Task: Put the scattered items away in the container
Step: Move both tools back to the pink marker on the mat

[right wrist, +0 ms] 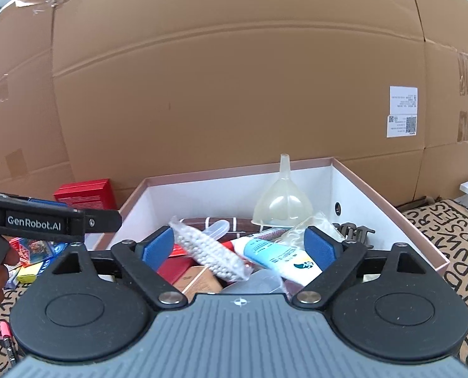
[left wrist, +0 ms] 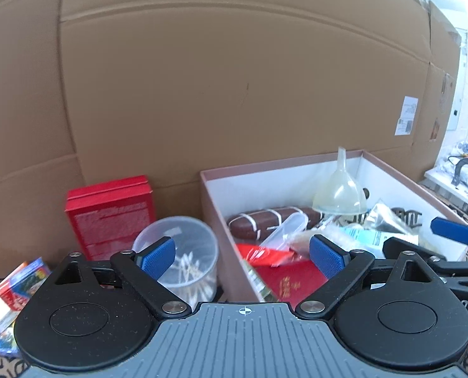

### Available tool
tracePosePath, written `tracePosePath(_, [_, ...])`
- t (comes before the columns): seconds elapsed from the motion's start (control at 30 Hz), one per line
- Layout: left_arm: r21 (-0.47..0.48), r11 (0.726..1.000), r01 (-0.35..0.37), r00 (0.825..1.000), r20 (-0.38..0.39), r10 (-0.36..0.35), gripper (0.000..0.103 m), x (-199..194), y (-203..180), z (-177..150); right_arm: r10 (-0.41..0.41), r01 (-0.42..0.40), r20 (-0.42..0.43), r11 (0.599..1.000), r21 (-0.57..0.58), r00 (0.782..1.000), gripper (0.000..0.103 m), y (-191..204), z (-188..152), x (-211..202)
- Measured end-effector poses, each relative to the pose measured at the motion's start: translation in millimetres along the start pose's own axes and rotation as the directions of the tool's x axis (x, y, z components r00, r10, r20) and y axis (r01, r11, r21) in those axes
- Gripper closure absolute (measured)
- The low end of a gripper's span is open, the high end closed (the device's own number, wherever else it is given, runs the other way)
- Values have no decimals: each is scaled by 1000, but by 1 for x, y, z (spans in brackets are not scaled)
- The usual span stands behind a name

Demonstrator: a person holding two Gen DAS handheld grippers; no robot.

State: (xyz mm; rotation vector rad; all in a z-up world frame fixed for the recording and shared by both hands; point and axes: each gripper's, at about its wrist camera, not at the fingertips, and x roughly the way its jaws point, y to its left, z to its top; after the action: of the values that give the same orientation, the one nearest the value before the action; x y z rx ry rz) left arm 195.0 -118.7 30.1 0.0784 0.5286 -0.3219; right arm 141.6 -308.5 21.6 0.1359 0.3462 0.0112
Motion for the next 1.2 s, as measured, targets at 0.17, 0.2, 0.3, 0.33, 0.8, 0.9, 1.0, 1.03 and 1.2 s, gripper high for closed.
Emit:
tracePosePath(0.17, [6, 999, -54, 998, 18, 54, 4, -38, 27, -18, 28, -27, 27, 999, -23, 999, 5, 14, 5, -19])
tracePosePath(0.2, [8, 997, -80, 997, 21, 80, 3, -48, 35, -24, 36, -34, 36, 999, -31, 999, 4, 18, 5, -25])
tracePosePath(0.3, [-19, 985, -172, 985, 15, 173, 2, -75, 64, -47, 58, -55, 71, 998, -42, 996, 2, 30, 4, -39])
tracePosePath(0.33, [-39, 978, -205, 979, 5, 205, 2, -84, 74, -55, 70, -67, 80, 997, -42, 994, 2, 34, 4, -42])
tracePosePath(0.8, [-245, 907, -343, 933, -198, 300, 3, -121, 152, -144, 349, -347, -31, 913, -216, 937, 2, 136, -43, -74])
tracePosePath(0.9, [-249, 910, -331, 935, -220, 280, 7, -116, 155, -155, 370, -389, -121, 886, -252, 921, 3, 159, -70, -66])
tracePosePath(1.0, [-245, 919, -309, 938, -236, 252, 11, -112, 156, -164, 368, -414, -207, 871, -263, 906, 9, 174, -92, -53])
tracePosePath(1.03, [-251, 921, -297, 941, -242, 237, 11, -111, 156, -167, 369, -423, -233, 868, -259, 900, 11, 177, -98, -49])
tracePosePath(1.2, [-294, 925, -240, 951, -265, 162, 20, -104, 160, -178, 362, -452, -342, 860, -238, 868, 38, 190, -118, -29])
